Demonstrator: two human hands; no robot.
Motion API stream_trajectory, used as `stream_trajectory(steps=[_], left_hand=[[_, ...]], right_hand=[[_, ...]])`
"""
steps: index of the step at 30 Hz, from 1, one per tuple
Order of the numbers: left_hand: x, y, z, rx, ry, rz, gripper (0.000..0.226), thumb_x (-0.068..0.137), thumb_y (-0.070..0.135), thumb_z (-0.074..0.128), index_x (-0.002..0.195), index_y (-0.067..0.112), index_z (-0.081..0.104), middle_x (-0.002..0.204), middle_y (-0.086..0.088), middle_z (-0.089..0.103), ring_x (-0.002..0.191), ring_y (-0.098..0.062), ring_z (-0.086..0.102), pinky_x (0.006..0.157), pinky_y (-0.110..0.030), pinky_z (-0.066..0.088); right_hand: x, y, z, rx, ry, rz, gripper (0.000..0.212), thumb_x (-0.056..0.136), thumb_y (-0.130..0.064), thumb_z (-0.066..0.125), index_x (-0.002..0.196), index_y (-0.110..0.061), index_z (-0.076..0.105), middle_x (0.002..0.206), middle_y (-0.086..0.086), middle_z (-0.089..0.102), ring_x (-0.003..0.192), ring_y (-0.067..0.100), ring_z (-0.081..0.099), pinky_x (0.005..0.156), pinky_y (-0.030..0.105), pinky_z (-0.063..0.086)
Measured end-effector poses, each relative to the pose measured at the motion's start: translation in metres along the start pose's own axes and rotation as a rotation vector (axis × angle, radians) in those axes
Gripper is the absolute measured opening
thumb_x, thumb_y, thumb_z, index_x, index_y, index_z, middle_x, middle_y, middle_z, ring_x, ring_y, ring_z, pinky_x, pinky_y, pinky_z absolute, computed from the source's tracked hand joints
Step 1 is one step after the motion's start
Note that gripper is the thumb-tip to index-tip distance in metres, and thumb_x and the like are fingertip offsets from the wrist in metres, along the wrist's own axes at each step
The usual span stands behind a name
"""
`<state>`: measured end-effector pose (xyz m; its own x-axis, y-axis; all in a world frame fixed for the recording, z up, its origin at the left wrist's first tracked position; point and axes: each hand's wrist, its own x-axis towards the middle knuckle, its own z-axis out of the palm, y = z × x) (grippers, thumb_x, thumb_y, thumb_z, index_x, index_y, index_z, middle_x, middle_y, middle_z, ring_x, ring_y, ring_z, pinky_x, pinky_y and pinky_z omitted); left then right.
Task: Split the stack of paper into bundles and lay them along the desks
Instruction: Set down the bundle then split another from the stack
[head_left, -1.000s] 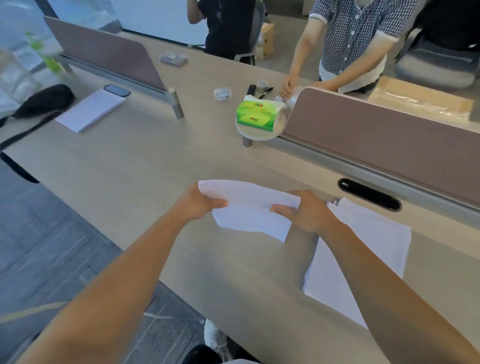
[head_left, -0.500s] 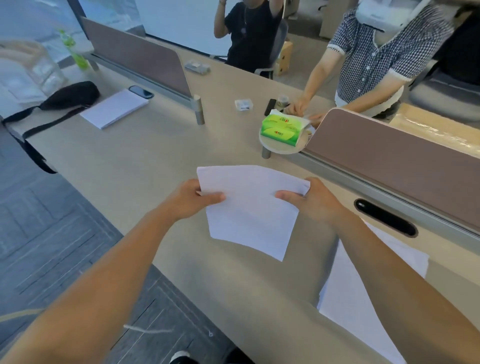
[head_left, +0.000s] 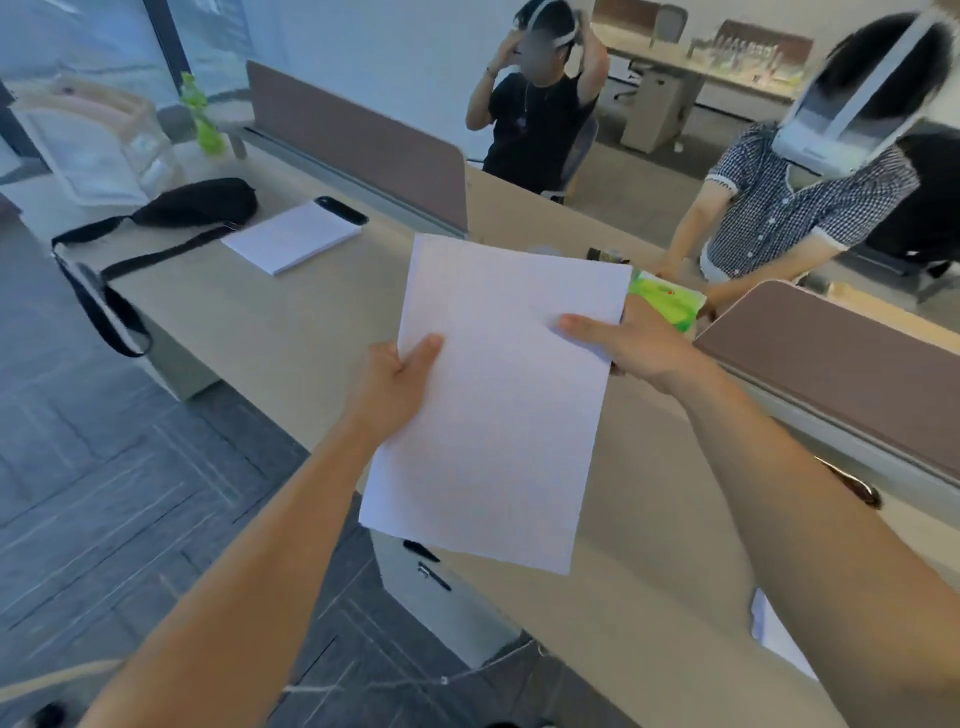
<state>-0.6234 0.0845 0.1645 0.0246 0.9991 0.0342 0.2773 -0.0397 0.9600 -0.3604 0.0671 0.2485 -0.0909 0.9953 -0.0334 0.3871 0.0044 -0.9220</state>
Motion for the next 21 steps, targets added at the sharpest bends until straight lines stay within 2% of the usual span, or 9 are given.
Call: stream_trajectory(steps=[2, 4, 7, 10, 12, 14, 15, 18, 21], left_hand=[[0.006, -0.01, -0.033, -0.052, 0.0, -0.044, 0.048, 0.09, 0.054, 0.053, 0.077, 0.01, 0.069, 0.063, 0.006, 0.065, 0.053, -0.005, 0.064, 0.053, -0.02, 0.052], [0.009, -0.019, -0.056, -0.084, 0.0, -0.116, 0.054, 0.086, 0.061, 0.05, 0.081, 0.01, 0.067, 0.074, -0.001, 0.066, 0.067, -0.02, 0.066, 0.07, -0.036, 0.056], [0.016, -0.031, -0.084, -0.138, 0.029, -0.207, 0.026, 0.094, 0.051, 0.05, 0.079, 0.03, 0.052, 0.08, 0.011, 0.058, 0.075, -0.01, 0.057, 0.079, -0.032, 0.044], [0.033, -0.041, -0.104, -0.139, 0.017, -0.279, 0.034, 0.089, 0.058, 0.052, 0.092, 0.025, 0.061, 0.086, 0.011, 0.063, 0.089, -0.019, 0.063, 0.083, -0.034, 0.048], [0.048, -0.049, -0.113, -0.13, 0.048, -0.305, 0.035, 0.086, 0.061, 0.053, 0.085, 0.026, 0.058, 0.085, 0.01, 0.062, 0.09, -0.022, 0.062, 0.086, -0.038, 0.051], [0.067, -0.057, -0.119, -0.108, 0.088, -0.277, 0.049, 0.082, 0.068, 0.052, 0.072, 0.02, 0.059, 0.074, 0.005, 0.063, 0.077, -0.023, 0.064, 0.078, -0.04, 0.055], [0.075, -0.058, -0.121, -0.1, 0.115, -0.231, 0.059, 0.081, 0.07, 0.05, 0.063, 0.014, 0.054, 0.065, 0.0, 0.058, 0.063, -0.022, 0.059, 0.064, -0.038, 0.054], [0.107, -0.066, -0.124, -0.073, 0.21, -0.094, 0.065, 0.087, 0.065, 0.049, 0.053, 0.011, 0.04, 0.054, -0.009, 0.041, 0.047, -0.019, 0.04, 0.047, -0.032, 0.033], [0.157, -0.074, -0.12, -0.08, 0.28, -0.059, 0.074, 0.082, 0.068, 0.05, 0.057, -0.003, 0.051, 0.053, -0.011, 0.05, 0.047, -0.021, 0.05, 0.043, -0.038, 0.041]], right_hand=[[0.009, -0.004, 0.036, -0.062, 0.102, 0.084, 0.044, 0.093, -0.04, 0.063, 0.051, -0.027, 0.062, 0.046, -0.018, 0.056, 0.045, -0.002, 0.052, 0.053, 0.022, 0.038], [0.013, 0.001, 0.071, 0.061, 0.083, 0.181, 0.037, 0.09, -0.053, 0.058, 0.075, -0.021, 0.071, 0.069, -0.011, 0.072, 0.069, 0.012, 0.067, 0.067, 0.029, 0.05], [0.024, 0.007, 0.129, 0.277, 0.117, 0.244, 0.044, 0.093, -0.051, 0.055, 0.119, -0.018, 0.067, 0.118, -0.003, 0.071, 0.107, 0.019, 0.067, 0.096, 0.038, 0.05], [0.041, 0.008, 0.166, 0.278, 0.269, 0.178, 0.025, 0.102, -0.03, 0.048, 0.113, -0.016, 0.065, 0.101, -0.007, 0.069, 0.091, 0.01, 0.065, 0.078, 0.02, 0.051], [0.057, 0.006, 0.182, 0.185, 0.325, 0.134, 0.023, 0.102, -0.028, 0.046, 0.097, -0.019, 0.067, 0.086, -0.012, 0.067, 0.076, 0.001, 0.062, 0.061, 0.01, 0.047], [0.076, 0.008, 0.192, 0.14, 0.378, 0.077, 0.027, 0.102, -0.028, 0.045, 0.083, -0.024, 0.064, 0.074, -0.015, 0.062, 0.065, -0.006, 0.057, 0.057, 0.012, 0.045], [0.087, 0.008, 0.198, 0.138, 0.401, 0.038, 0.028, 0.103, -0.028, 0.044, 0.082, -0.025, 0.063, 0.073, -0.015, 0.062, 0.064, -0.007, 0.057, 0.061, 0.014, 0.045], [0.123, 0.014, 0.216, 0.152, 0.463, -0.115, 0.029, 0.104, -0.03, 0.041, 0.106, -0.014, 0.065, 0.094, -0.009, 0.068, 0.086, 0.001, 0.063, 0.077, 0.023, 0.05], [0.171, 0.025, 0.23, 0.122, 0.544, -0.191, 0.028, 0.103, -0.03, 0.041, 0.118, -0.017, 0.061, 0.104, -0.002, 0.07, 0.098, 0.007, 0.066, 0.087, 0.022, 0.05]])
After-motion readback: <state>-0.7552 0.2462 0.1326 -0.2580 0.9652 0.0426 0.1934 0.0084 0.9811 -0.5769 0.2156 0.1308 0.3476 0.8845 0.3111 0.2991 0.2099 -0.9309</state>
